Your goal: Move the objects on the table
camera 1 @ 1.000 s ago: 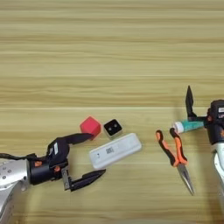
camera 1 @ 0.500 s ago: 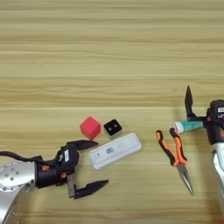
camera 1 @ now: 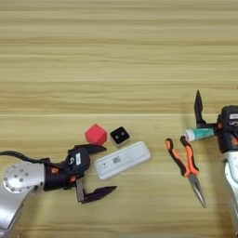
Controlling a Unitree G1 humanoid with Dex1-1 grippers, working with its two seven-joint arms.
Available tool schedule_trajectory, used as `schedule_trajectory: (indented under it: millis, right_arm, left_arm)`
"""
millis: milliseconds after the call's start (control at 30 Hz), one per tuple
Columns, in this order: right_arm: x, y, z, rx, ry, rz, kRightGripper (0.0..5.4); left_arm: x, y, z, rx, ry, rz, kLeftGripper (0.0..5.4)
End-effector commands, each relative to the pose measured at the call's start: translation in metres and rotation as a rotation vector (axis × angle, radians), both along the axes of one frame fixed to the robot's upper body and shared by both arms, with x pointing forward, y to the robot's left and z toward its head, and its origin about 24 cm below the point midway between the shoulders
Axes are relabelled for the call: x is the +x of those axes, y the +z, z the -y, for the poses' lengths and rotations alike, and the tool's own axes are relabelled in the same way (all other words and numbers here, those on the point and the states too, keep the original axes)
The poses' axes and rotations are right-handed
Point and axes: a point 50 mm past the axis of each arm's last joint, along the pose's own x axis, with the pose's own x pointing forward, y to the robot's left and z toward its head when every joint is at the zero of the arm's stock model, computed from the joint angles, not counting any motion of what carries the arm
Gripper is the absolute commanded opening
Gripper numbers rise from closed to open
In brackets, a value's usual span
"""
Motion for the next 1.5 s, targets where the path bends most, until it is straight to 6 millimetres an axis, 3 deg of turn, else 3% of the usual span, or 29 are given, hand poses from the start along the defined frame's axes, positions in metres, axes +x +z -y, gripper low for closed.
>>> schedule_trajectory:
  millis: [33, 267, 1033, 1500]
  right_arm:
    - [-0.0005, 0.002, -0.0017, -0.003, 0.003, 0.001, 5.4]
    - [-0.0008, 0.003, -0.0008, -0.006, 0.003, 0.006, 5.4]
    - [0.0009, 0.0049, 0.0026, -0.016, 0.002, 0.01, 5.4]
    - [0.0, 0.0027, 0.0003, -0.012, 0.005, 0.005, 5.4]
  left_arm:
    - [0.0067, 0.0002, -0.0061, 0.046, 0.016, 0.001, 5.37]
    - [0.0091, -0.0036, -0.0096, 0.053, 0.044, -0.033, 5.05]
    - [0.013, -0.0028, -0.0108, 0.047, 0.076, -0.021, 2.98]
    - [0.0127, -0.0025, -0.0127, 0.047, 0.088, -0.014, 2.86]
